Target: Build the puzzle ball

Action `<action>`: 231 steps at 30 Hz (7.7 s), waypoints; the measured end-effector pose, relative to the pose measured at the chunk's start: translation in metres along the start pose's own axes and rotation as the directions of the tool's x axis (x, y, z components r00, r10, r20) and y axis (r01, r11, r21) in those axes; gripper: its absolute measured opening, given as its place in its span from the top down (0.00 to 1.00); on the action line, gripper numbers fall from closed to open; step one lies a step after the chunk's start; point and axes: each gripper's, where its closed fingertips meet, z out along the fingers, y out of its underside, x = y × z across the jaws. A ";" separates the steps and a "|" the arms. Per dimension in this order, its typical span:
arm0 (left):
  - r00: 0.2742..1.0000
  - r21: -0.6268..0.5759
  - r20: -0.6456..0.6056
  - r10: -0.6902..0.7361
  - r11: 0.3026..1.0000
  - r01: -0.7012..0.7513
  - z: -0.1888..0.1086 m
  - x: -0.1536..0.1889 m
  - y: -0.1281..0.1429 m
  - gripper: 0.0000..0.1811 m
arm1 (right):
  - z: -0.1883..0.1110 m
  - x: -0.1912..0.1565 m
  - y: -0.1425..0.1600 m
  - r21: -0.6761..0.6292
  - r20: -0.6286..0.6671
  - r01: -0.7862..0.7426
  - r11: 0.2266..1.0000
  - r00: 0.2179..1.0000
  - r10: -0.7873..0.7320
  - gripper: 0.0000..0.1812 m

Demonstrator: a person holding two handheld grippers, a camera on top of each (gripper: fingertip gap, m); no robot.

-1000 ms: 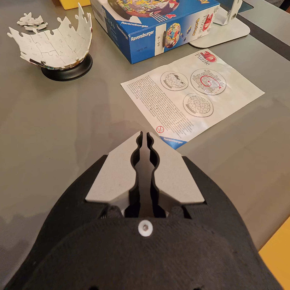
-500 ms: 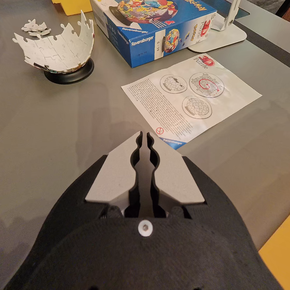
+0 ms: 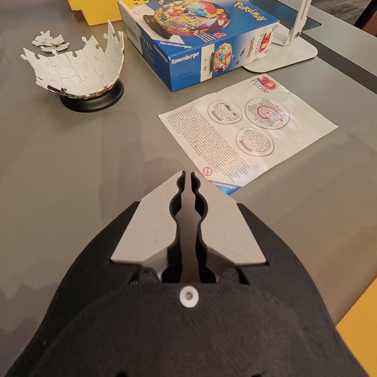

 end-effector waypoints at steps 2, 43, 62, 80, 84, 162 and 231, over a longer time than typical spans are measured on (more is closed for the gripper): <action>0.997 0.043 -0.037 -0.070 0.996 0.072 -0.003 -0.001 -0.006 0.95 | 0.000 0.000 0.000 0.001 0.001 -0.002 1.000 1.000 0.002 0.98; 0.963 -0.010 -0.238 -0.129 0.991 0.131 0.003 0.022 -0.004 0.89 | -0.002 0.000 -0.003 0.021 -0.003 0.001 1.000 1.000 -0.001 0.98; 0.989 0.024 -0.088 -0.121 0.992 0.123 -0.004 0.000 0.004 0.99 | -0.003 0.001 -0.003 0.030 -0.002 -0.003 1.000 1.000 0.003 0.97; 0.984 0.069 -0.026 -0.175 0.982 0.176 -0.033 -0.019 0.004 0.99 | -0.004 0.001 -0.004 0.032 -0.001 -0.003 0.999 1.000 0.003 0.97; 0.984 0.088 -0.010 -0.180 0.980 0.180 -0.048 -0.018 0.002 0.99 | -0.004 0.001 -0.003 0.031 -0.001 -0.004 1.000 1.000 0.004 0.97; 0.951 0.308 -0.239 -0.195 0.914 0.264 -0.196 0.273 -0.042 0.88 | 0.055 -0.090 -0.070 0.050 0.171 0.019 0.999 0.985 -0.027 0.97; 0.990 0.265 -0.044 0.137 0.957 -0.121 -0.182 0.294 -0.038 1.00 | 0.079 -0.138 -0.073 0.095 0.264 0.056 0.994 0.961 -0.079 0.99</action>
